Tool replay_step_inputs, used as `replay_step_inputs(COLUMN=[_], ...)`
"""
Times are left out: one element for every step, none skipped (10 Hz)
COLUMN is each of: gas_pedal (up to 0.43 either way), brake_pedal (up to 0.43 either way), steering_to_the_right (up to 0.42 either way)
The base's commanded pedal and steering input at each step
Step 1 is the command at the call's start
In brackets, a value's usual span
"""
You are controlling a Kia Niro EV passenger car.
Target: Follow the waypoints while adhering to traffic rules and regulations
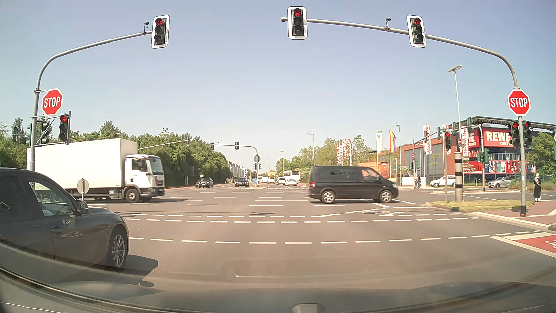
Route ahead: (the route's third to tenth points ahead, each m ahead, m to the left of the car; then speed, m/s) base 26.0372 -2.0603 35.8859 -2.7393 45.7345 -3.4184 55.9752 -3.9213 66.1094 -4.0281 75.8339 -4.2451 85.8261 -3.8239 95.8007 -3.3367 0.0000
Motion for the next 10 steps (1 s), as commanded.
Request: replay_step_inputs(gas_pedal=[0.0,0.0,0.0,0.0,0.0,0.0,0.0,0.0,0.0,0.0], brake_pedal=[0.262,0.268,0.268,0.268,0.268,0.268,0.268,0.268,0.268,0.262], steering_to_the_right=[0.008,0.008,0.008,0.008,0.008,0.008,0.008,0.008,0.008,0.008])
